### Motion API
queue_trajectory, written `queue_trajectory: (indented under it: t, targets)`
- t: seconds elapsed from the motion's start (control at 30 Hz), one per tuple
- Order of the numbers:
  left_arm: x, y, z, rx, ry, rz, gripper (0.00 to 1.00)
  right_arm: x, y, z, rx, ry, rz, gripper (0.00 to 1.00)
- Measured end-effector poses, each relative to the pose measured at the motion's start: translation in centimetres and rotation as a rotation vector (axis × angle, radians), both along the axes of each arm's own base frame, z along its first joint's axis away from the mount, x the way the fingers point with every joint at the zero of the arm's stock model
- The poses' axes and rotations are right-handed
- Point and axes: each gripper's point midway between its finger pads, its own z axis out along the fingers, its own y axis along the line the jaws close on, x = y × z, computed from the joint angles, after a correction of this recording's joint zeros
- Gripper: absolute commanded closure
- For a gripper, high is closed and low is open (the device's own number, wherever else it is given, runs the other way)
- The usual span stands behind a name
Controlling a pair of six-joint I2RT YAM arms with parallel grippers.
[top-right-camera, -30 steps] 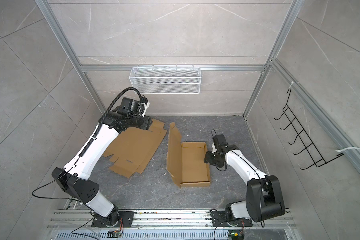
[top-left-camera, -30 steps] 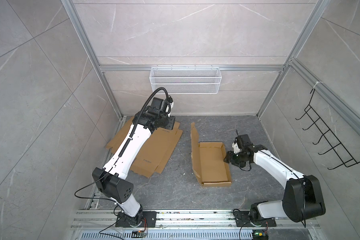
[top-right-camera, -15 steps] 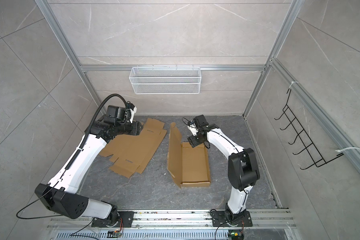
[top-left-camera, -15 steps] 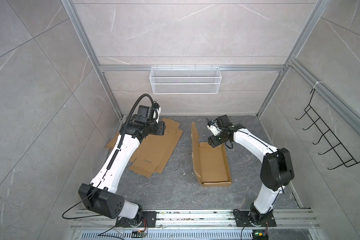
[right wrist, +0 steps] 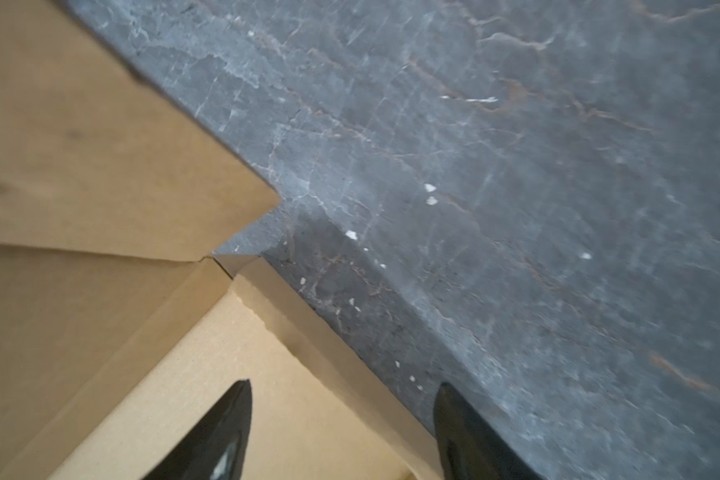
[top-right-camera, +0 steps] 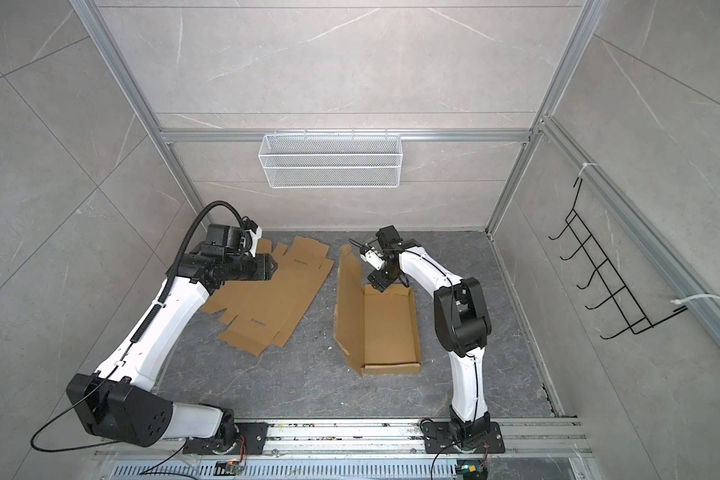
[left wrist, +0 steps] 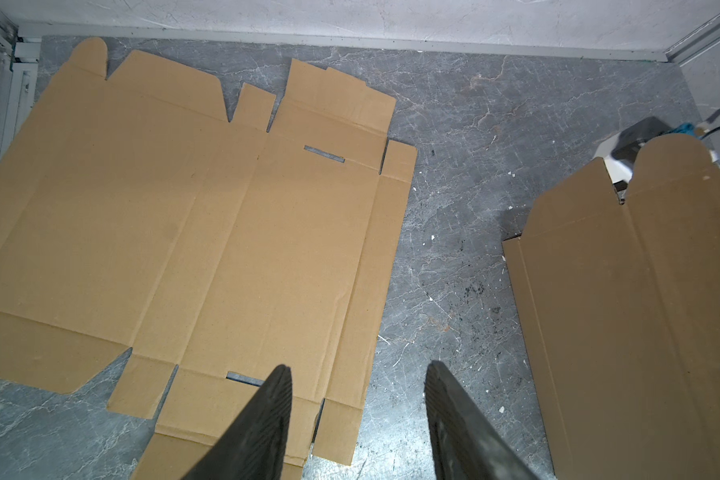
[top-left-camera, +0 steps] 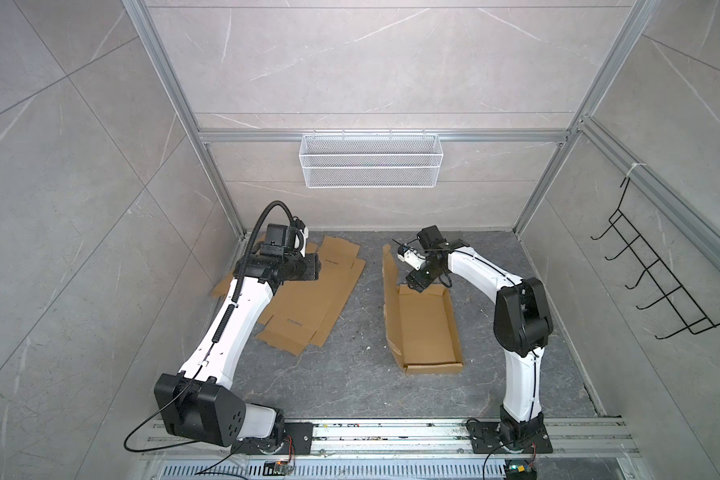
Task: Fold the paper box
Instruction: 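Tilt the box upright with the right gripper, lid flap standing open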
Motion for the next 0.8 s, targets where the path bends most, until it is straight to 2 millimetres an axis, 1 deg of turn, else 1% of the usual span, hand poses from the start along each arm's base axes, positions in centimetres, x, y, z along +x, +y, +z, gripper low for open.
queue_trajectory:
  t: [0.2,0.3,0.4,0.5,0.57,0.7,0.8]
  targets:
    - [0.0,0.2,-0.1,-0.001,0.002,0.004,0.46,-0.5,0.4,-2.0,-0.002,0.049,0.012,0.34]
    - [0.0,0.2,-0.1,-0.001,0.002,0.005,0.46,-0.5,0.2,-2.9,-0.006,0.07,-0.022,0.39]
    - [0.0,0.2,-0.1,-0.001,0.002,0.005,0.46,-0.2,-0.3,-3.3,-0.002,0.082,-0.09,0.44]
    - [0.0,0.2,-0.1,-0.002,0.002,0.005,0.46,0.1,-1.3,-3.7,0.019,0.097,-0.178,0.48]
    - [0.0,0.2,-0.1,-0.001,0.001,0.005,0.46,-0.1,-2.1,-4.3,0.029,0.111,-0.235,0.5]
    - [0.0,0.2,-0.1,-0.002,0.001,0.005,0.46,-1.8,-4.4,-5.4,0.045,0.177,-0.381,0.56]
    - [0.0,0.2,0.0,-0.003,-0.002,0.005,0.46,-3.3,-6.0,-5.6,0.085,0.222,-0.509,0.59]
